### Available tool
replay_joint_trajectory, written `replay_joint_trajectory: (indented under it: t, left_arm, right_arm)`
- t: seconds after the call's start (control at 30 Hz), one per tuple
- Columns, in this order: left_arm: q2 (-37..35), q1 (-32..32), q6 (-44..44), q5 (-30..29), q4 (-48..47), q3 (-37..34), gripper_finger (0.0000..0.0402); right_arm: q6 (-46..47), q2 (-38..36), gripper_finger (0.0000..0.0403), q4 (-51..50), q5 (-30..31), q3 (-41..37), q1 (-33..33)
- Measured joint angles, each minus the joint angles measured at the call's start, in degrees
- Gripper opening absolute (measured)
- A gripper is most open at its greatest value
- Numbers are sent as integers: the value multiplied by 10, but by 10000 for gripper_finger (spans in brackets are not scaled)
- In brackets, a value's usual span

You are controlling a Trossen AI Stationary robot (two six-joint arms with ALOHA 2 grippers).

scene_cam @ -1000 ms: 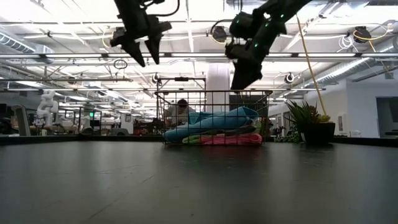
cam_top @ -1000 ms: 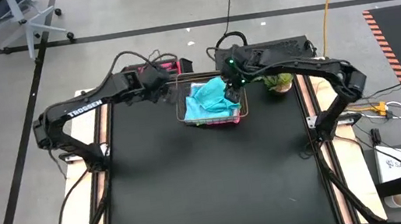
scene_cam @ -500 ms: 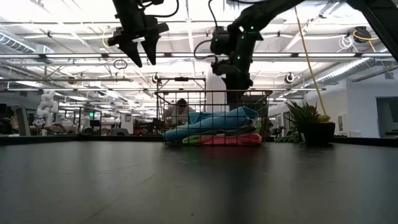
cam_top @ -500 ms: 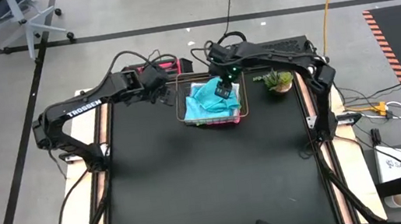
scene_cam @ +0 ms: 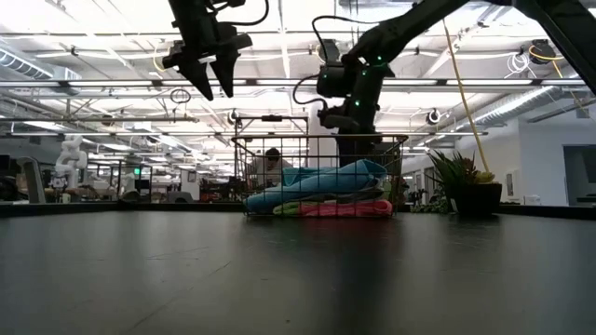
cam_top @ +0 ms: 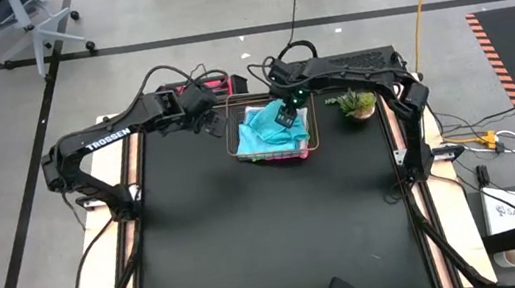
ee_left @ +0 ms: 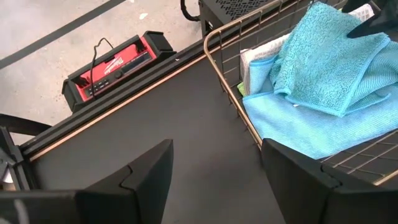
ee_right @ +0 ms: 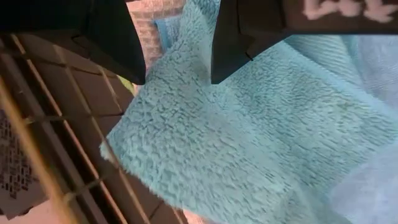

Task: Fold microfiber towels
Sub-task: Stack the folded light blue microfiber cloth on top of the folded light blue microfiber cloth in the wire basket

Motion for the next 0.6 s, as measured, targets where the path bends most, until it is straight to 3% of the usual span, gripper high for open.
replay_joint_trajectory:
  t: [0.33, 0.6]
  left_arm:
    - [0, 0, 0, 0, 0, 0, 246]
    - [0, 0, -2, 0, 0, 0, 246]
  right_arm:
    - [19, -1, 174, 53, -5, -67, -11]
    - [22, -5, 162, 68, -34, -75, -6]
